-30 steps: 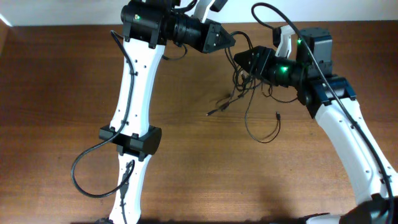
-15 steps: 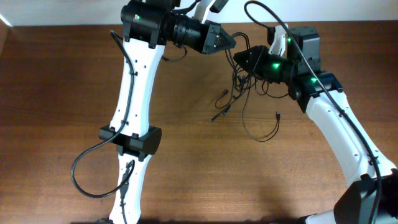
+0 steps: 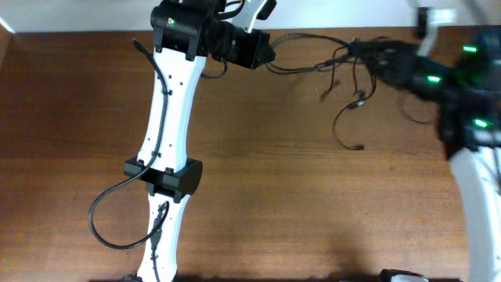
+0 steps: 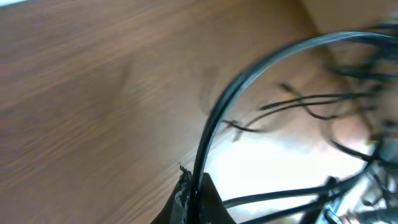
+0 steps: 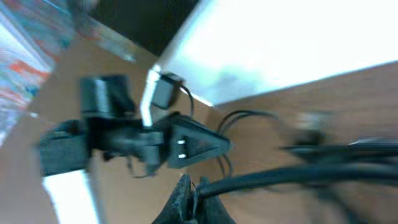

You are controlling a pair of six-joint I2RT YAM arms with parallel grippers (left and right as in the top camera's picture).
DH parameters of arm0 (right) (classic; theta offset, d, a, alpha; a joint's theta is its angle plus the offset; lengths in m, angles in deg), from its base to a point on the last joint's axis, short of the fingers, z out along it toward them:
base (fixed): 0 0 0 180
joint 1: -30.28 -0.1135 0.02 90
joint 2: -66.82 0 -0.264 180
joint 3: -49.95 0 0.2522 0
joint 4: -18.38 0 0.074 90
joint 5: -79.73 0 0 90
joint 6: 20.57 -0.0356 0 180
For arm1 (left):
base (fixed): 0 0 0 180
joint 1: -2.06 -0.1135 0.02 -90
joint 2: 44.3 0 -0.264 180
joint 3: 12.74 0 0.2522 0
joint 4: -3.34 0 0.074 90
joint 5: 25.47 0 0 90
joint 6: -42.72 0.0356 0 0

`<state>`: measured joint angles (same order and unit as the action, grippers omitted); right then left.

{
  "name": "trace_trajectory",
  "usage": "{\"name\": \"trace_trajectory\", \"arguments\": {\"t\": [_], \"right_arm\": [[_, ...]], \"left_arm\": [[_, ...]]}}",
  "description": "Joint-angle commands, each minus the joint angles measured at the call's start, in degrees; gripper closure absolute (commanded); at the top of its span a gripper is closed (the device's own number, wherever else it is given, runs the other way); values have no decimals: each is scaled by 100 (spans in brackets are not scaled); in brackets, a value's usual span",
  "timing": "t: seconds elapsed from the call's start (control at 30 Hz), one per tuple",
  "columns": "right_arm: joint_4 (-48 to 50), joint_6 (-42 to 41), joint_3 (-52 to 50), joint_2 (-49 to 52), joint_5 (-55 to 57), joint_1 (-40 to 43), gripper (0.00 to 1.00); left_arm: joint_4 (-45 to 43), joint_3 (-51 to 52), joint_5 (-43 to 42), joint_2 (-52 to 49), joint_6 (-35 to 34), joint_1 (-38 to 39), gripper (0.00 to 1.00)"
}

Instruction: Untangle cables

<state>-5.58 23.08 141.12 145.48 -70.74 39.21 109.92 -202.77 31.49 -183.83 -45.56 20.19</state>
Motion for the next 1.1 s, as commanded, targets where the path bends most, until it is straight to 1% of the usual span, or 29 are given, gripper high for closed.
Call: {"name": "trace_trajectory", "arguments": {"t": [0.0,0.17,0.27,0.43,0.53,0.63,0.67,0.73,0.77,0.8,0.87,0.9,1.0,1.07], "right_arm": [[61,-269,63,-358,-1099,866,96],[59,-525,61,-393,-1683,1987,96],[59,-667,61,-378,-1735,2492,96],[59,-667,61,-254,-1690,3327,96],[52,-664,61,-120,-1718,3635,96],[-63,-514,61,-35,-1862,3593,96],[-221,-343,61,-33,-1864,3506,96],[-503,-31,61,-33,-1843,3254,86],[-664,151,61,-31,-1838,3036,69],[-748,234,61,-31,-1834,2920,64],[-977,446,61,-31,-1709,2566,55],[-1204,605,61,-31,-1508,2328,53],[-2039,1130,61,-31,-496,1580,49],[-2238,1320,61,-31,-164,1174,48]], "left_arm": [[149,-76,1060,66,-109,-251,100],[334,-76,1436,66,-107,-339,100],[356,-76,1554,66,-107,-341,100],[389,-76,1751,66,-107,-341,100],[391,-76,1784,66,-107,-341,100],[391,-76,1674,66,-105,-339,100],[374,-79,1445,66,-101,-339,100],[313,-79,931,66,133,-321,100],[225,-87,396,76,352,-291,100],[195,-98,125,81,468,-278,100],[155,-201,-868,133,855,-240,100],[107,-264,-1493,179,1001,-243,100],[-260,-356,-2756,374,1038,-256,100],[-415,-356,-2802,468,988,-260,100]]}}
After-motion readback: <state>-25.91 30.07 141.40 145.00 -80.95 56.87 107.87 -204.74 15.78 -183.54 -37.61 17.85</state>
